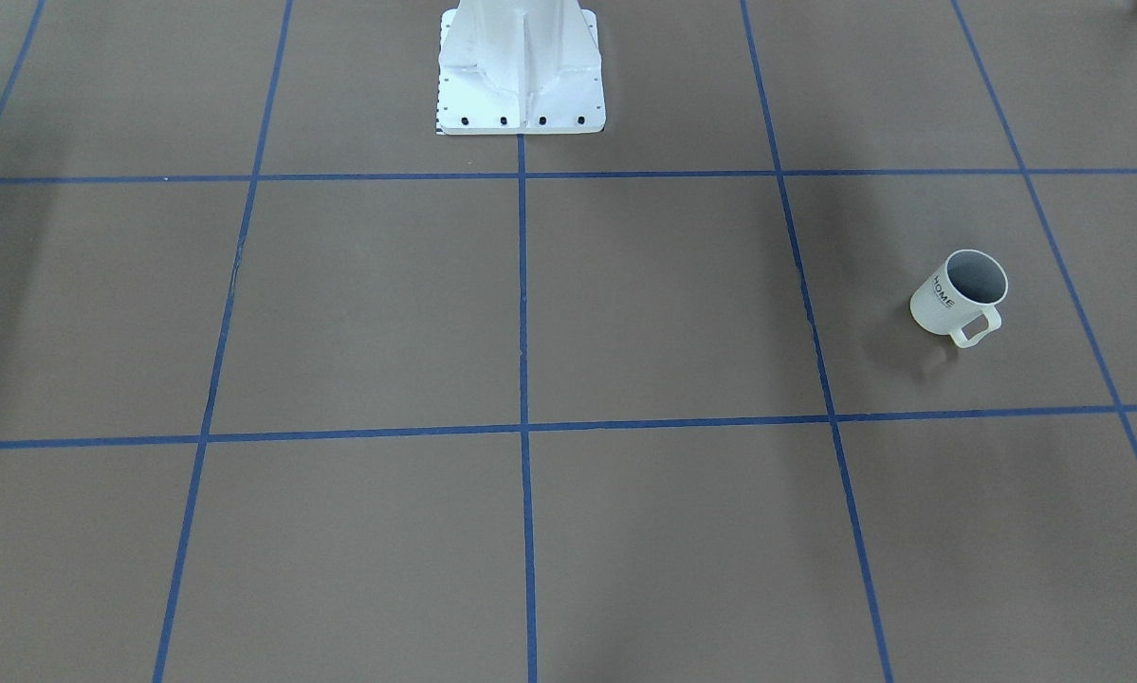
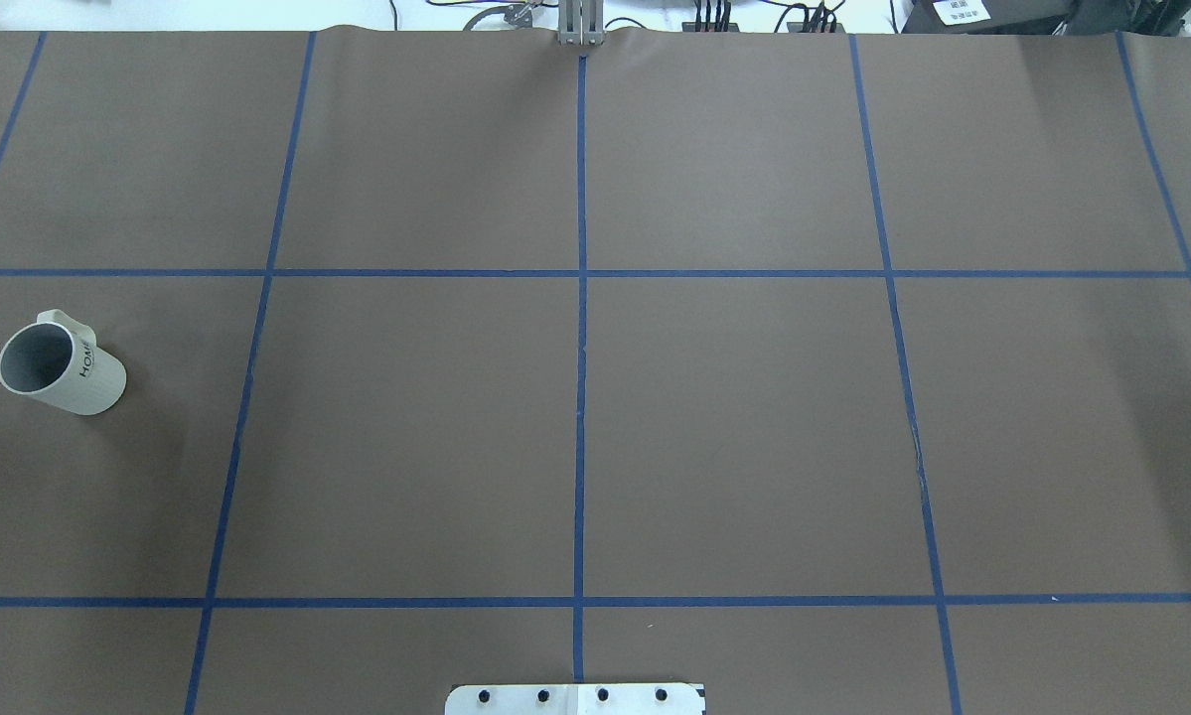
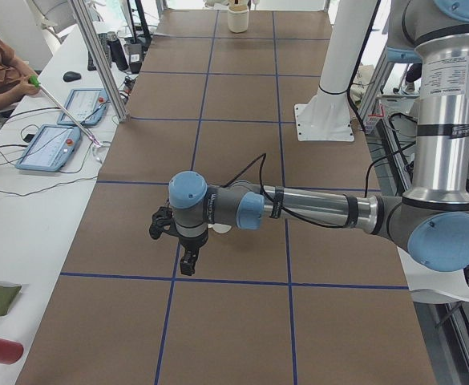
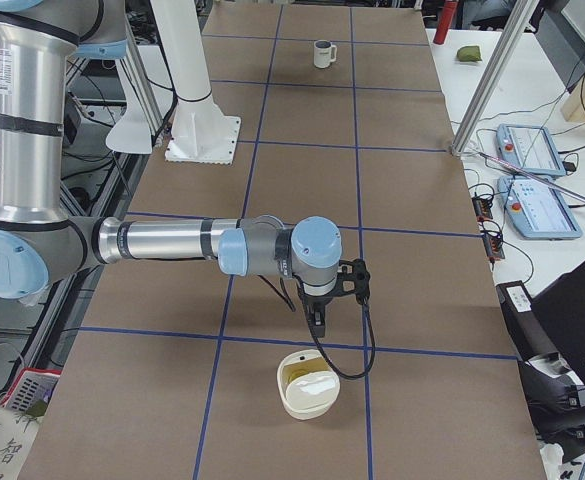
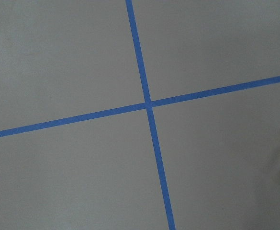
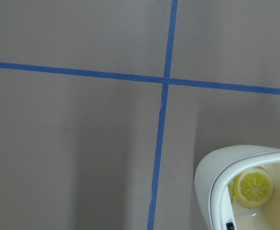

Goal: Left arm hands cup to right arm to dump lemon

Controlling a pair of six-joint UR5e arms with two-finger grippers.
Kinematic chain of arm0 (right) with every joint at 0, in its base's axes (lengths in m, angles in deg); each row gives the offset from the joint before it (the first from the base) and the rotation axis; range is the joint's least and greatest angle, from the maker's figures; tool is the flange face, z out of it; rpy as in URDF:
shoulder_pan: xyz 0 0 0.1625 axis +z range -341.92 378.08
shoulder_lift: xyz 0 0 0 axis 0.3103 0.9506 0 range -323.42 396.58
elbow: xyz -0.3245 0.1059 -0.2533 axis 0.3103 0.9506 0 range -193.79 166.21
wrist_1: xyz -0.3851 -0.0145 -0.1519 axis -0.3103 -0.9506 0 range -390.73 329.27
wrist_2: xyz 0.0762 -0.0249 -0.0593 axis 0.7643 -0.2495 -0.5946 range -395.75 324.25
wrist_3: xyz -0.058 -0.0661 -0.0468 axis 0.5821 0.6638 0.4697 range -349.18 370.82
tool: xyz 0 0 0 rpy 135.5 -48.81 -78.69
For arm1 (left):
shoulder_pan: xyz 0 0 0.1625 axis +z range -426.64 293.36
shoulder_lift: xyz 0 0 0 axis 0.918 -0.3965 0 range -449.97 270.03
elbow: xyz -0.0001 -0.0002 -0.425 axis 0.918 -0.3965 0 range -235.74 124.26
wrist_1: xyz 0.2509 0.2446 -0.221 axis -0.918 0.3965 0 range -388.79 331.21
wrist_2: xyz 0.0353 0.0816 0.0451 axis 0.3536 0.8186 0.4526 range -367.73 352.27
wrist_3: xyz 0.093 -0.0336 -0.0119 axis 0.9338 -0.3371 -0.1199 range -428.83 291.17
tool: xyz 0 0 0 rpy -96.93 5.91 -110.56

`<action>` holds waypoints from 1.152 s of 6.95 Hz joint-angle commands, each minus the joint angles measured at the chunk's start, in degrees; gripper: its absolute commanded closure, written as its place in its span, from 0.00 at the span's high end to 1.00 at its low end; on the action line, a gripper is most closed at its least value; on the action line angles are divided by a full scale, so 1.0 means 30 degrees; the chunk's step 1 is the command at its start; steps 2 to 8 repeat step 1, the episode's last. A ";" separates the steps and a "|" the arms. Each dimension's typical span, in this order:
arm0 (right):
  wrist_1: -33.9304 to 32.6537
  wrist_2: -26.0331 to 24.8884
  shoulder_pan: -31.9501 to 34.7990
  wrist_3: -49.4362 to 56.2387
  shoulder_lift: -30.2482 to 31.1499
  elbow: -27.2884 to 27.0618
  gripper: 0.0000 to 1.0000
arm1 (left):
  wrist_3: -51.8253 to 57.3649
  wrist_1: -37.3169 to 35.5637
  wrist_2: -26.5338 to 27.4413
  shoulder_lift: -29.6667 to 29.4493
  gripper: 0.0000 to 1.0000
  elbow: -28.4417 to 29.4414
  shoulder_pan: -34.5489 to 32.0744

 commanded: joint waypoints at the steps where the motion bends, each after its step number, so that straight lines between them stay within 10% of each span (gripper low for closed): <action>1: 0.0000 0.0003 0.0001 -0.0010 -0.0031 -0.0071 1.00 | 0.0000 0.0000 0.0000 -0.0006 1.00 0.0010 0.0000; 8: 0.0000 0.0003 0.0001 -0.0010 -0.0031 -0.0071 1.00 | 0.0000 0.0000 0.0000 -0.0006 1.00 0.0010 0.0000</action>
